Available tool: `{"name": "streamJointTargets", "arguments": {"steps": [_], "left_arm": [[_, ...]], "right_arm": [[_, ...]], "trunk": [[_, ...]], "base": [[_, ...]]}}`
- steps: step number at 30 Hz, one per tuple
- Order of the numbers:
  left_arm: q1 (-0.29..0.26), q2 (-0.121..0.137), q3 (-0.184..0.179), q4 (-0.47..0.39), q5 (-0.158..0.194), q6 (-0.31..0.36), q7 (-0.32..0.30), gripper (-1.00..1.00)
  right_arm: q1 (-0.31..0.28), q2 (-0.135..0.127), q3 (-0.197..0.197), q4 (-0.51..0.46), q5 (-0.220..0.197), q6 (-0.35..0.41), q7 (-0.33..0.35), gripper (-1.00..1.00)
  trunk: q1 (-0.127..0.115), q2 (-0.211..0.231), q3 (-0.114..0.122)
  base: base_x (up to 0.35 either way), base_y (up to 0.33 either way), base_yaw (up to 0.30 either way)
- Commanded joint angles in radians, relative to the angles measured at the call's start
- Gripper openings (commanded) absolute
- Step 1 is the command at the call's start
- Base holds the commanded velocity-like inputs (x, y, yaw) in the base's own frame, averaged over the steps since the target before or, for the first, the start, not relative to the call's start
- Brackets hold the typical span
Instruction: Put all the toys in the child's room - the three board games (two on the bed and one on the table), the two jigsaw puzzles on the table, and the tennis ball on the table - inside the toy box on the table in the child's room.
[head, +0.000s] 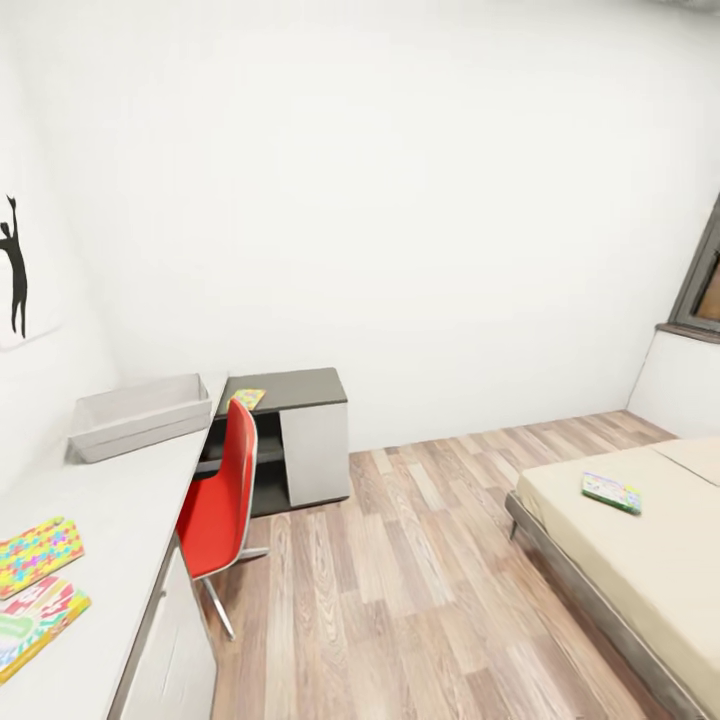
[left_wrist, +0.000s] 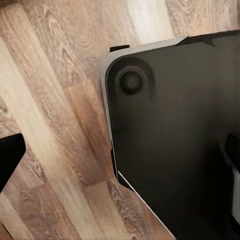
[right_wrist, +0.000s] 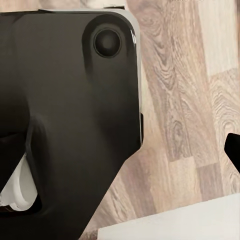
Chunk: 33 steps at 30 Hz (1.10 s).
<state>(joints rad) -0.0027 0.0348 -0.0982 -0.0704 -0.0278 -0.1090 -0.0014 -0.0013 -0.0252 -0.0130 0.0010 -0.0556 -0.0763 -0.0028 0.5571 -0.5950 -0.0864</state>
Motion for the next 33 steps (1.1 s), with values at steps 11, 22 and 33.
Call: {"name": "streamJointTargets", "arguments": {"steps": [11,22,33], "left_arm": [[0.000,-0.001,-0.006,0.000,-0.003,-0.004,0.000,1.00],[0.000,-0.001,-0.005,0.000,-0.003,-0.007,0.000,1.00],[0.000,0.000,-0.006,0.000,-0.003,-0.042,0.000,1.00]], "right_arm": [[0.000,-0.001,0.000,0.000,-0.006,-0.048,0.000,1.00],[0.000,0.000,0.001,0.000,-0.004,-0.055,0.000,1.00],[0.000,0.000,0.000,-0.001,-0.003,-0.056,0.000,1.00]], "trunk": [[-0.042,0.076,0.033],[-0.084,0.153,0.068],[-0.107,0.195,0.086]], "base": [[0.000,0.000,-0.280],[0.000,0.000,-0.279],[0.000,0.000,-0.161]]}}
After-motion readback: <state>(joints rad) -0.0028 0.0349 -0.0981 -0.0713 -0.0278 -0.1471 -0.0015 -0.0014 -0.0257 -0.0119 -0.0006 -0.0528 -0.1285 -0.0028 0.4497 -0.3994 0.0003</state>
